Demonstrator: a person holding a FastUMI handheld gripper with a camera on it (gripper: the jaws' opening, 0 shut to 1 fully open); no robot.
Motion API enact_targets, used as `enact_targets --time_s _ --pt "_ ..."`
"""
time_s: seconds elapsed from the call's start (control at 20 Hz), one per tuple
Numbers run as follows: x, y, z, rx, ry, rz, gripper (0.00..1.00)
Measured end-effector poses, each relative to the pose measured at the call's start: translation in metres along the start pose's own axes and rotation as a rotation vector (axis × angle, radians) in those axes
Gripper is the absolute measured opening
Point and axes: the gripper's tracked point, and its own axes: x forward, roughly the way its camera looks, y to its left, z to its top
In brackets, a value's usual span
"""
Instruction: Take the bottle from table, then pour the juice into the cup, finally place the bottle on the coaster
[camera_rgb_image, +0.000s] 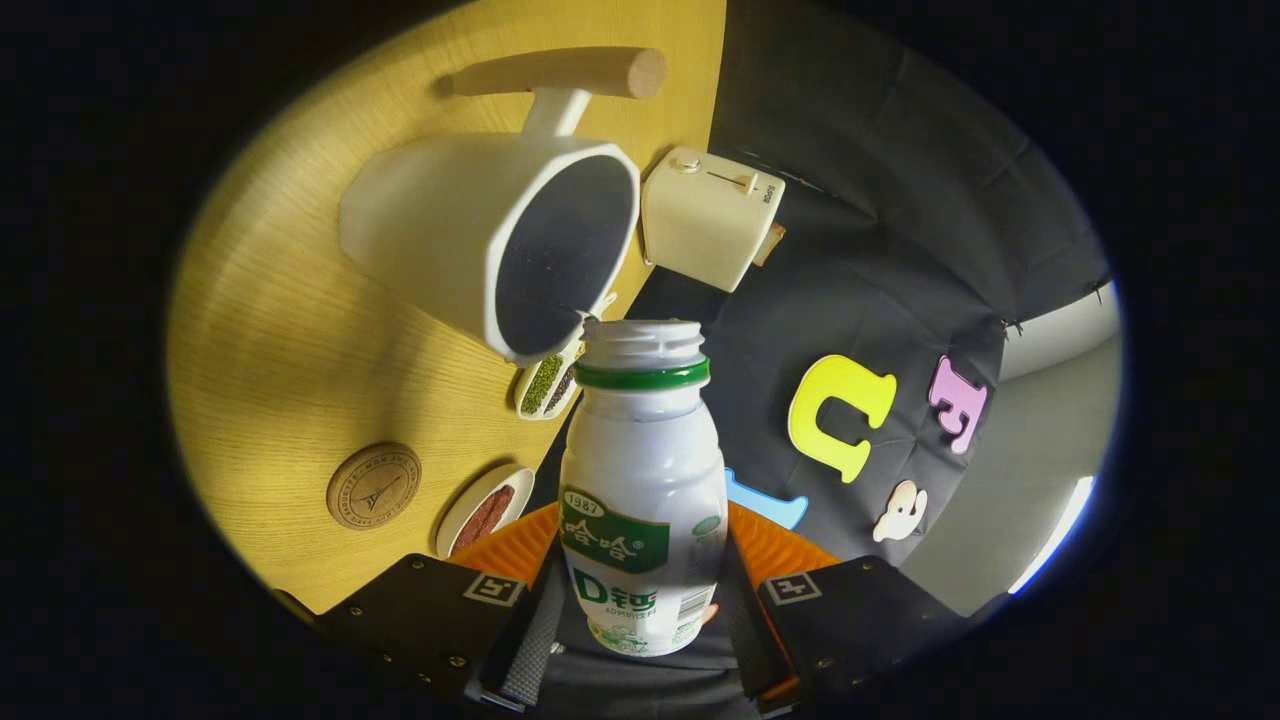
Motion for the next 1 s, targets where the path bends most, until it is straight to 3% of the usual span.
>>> enact_targets --time_s 0.55,1.0 --pt "0.0011 0.0000 0.0020 -0.036 0.003 0.007 0.72" --pt "-0.0012 -0.0001 -0.0008 0.006 0.002 0.005 0.72"
